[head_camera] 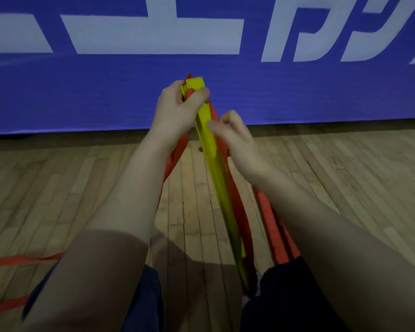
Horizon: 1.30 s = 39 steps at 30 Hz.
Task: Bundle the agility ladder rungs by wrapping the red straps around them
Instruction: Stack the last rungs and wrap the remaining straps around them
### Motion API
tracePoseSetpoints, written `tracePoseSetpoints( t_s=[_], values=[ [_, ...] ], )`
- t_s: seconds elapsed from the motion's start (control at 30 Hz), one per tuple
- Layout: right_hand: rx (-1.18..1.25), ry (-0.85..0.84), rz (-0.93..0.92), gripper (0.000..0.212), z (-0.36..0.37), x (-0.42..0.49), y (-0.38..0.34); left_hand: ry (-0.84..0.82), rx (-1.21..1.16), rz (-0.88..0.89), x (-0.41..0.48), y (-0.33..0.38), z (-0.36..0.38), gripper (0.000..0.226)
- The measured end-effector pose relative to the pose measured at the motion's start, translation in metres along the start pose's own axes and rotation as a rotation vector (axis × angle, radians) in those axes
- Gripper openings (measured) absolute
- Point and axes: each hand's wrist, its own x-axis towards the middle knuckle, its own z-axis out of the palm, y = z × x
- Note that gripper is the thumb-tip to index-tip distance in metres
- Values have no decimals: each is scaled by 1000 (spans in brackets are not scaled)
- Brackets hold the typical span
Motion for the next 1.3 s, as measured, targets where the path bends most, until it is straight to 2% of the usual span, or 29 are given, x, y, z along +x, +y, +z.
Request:
tracePoseSetpoints(
  t_s=[0.07,0.27,0.33,0.43,0.53,0.63,0.77,0.83,0.97,1.07,1.17,1.3],
  values=[
    [158,-14,48,34,-7,1,-6,-24,-45,-11,1,1,0,18],
    [208,-191,31,12,-23,-3,-10,-48,-169,8,0,8,0,17],
    [241,-154,9,8,-21,-3,-9,-54,-185,20,0,8,0,17],
    [326,-37,-12,17,-14,-4,-8,-51,-209,10,-1,9,-1,17],
    [461,-8,94,28,-13,-1,-11,-41,-283,-10,-4,15,-1,20],
    [385,-219,189,15,-17,-1,-15,-58,-331,2,-9,21,3,14],
    [513,-515,225,31,-21,-4,-13,-157,-382,-24,-15,20,7,17],
    [518,-561,222,28,-20,-5,-14,-189,-364,-38,-16,19,8,20],
    [466,-439,156,17,-12,-6,-14,-202,-284,-28,-10,20,-1,18],
    [406,-308,98,19,-14,-3,-16,-207,-84,2,-4,21,-15,30],
    [337,-209,56,22,-21,1,-18,-242,50,-72,-4,20,-26,43],
    [258,-72,44,21,-33,7,-16,-343,72,-135,-6,17,-29,24]
  ],
)
